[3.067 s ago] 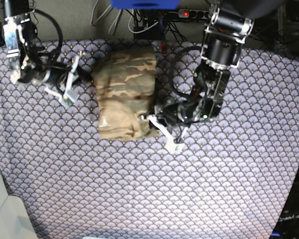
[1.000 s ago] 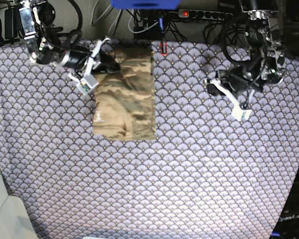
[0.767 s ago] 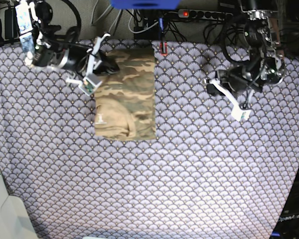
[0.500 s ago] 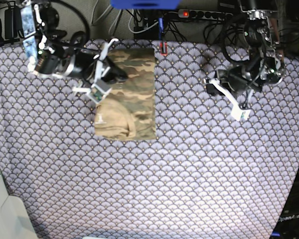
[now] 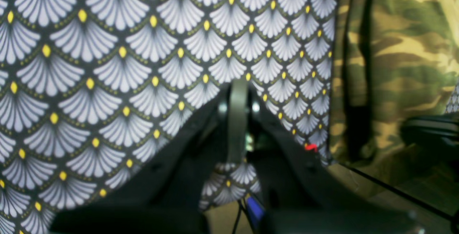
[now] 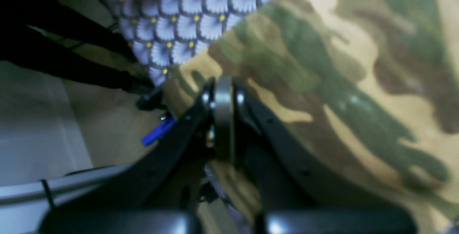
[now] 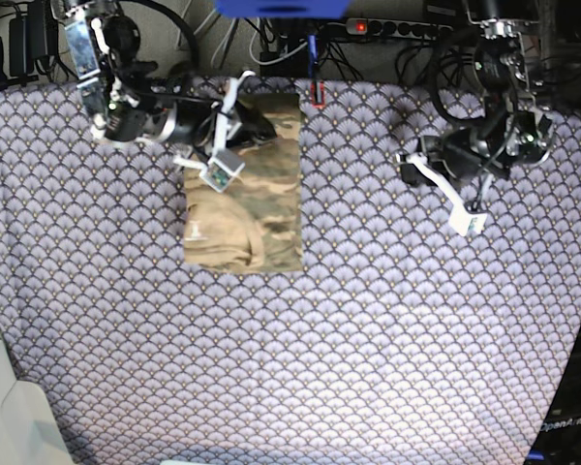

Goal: Fold the T-shirt properly
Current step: 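Press and square the bundle edges with the right gripper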

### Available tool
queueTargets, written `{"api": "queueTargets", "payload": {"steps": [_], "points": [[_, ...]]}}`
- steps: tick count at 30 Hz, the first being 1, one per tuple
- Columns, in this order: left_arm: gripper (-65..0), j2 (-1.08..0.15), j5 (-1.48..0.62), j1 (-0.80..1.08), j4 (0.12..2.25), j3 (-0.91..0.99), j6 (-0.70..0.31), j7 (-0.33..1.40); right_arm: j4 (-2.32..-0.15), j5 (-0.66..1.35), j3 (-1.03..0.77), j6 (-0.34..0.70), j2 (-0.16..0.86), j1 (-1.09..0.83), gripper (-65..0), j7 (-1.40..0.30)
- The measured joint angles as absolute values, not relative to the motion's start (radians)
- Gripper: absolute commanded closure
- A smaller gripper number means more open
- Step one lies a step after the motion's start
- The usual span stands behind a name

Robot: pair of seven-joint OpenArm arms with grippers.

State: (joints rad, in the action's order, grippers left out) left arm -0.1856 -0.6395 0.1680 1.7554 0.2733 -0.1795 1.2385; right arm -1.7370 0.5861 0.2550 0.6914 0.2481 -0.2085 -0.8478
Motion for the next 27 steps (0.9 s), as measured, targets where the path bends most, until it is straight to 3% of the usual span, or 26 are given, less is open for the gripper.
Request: {"api": "queueTargets", "payload": {"steps": [11,19,27], "points": [[0.0,-0.186,-0.640,0.165,1.755,0.273,-0.179,1.242,-1.698,0.587,0.338,0.691,0.249,-0.186,0.0,-0.824],[0.0,-0.186,-0.637,0.168,1.755,0.273,-0.180,1.242,-1.930,0.610,0.304,0.692,0.327,-0.080,0.0,-0.957],[0.0,-0.186,-0.638,0.168,1.755,0.273,-0.180,1.242,-1.673,0.604,0.270,0.696,0.330,0.101,0.0,-0.983]]}}
